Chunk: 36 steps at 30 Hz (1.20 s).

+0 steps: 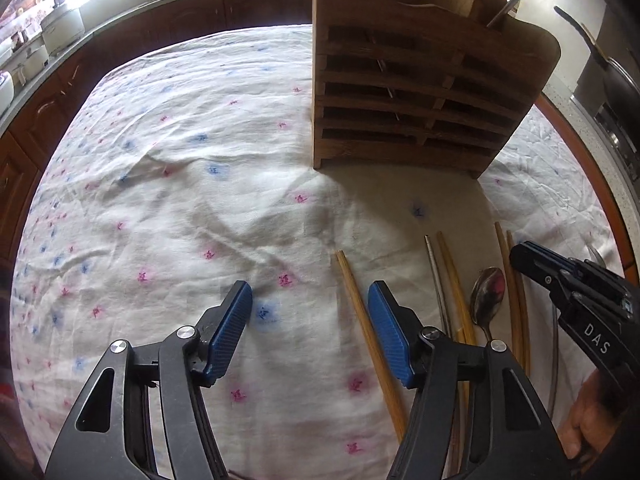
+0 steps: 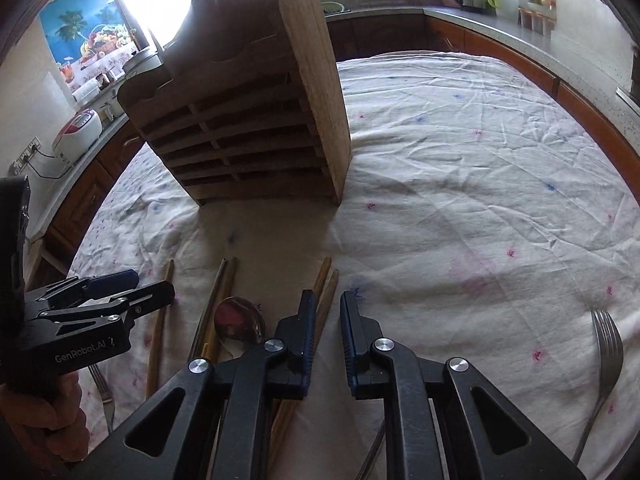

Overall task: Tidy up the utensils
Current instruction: 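Grasp a wooden chopstick with left tool while right tool grasps another wooden chopstick, then lift both wooden chopsticks toward the wooden holder with both tools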

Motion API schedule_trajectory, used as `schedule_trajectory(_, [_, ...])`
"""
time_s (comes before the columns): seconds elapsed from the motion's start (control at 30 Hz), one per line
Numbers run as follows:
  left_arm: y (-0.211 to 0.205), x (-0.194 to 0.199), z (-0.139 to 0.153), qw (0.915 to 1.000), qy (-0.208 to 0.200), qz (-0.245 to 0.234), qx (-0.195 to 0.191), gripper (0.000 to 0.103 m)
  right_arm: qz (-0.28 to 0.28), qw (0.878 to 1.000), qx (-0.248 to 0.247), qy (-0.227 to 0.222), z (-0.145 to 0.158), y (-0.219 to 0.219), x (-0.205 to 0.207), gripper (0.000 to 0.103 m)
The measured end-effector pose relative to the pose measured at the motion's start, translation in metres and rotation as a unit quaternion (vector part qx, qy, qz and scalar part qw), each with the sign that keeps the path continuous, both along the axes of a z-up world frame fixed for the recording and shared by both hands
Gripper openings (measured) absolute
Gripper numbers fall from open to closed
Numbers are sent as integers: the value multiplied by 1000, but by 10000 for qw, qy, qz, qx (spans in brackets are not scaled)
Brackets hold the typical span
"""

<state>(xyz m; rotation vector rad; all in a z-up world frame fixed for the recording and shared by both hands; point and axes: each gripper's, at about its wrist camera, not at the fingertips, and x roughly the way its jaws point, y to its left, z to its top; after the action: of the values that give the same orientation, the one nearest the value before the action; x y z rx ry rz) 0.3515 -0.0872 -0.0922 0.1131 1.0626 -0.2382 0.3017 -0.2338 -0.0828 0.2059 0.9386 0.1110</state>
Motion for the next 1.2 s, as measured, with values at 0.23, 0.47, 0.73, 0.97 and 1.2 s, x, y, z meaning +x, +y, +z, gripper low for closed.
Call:
schedule_trajectory(0.23, [-14,-8,2,9993,-184,-302,131,39,96,9999,-38,102,0,-1,9,9])
schedule_trajectory(0.47, [-17,-7,2,9989,-226,-372,144,21,148,9992,-327,145,1,4,7,8])
schedule_trajectory(0.73, [16,-16,30,9964,-140,-217,-811,4,168,9991,379,-28,17,-1,-9,5])
schedule_trajectory(0.97, [44,-45,69,9892,-392,-190,-1402,4,412,9956,645,-534,62,9,-35,5])
schedule_trajectory(1.2, [70,-76,114,9811,-864,-87,-1729,4,480,9907,711,-1053,106,11,-59,5])
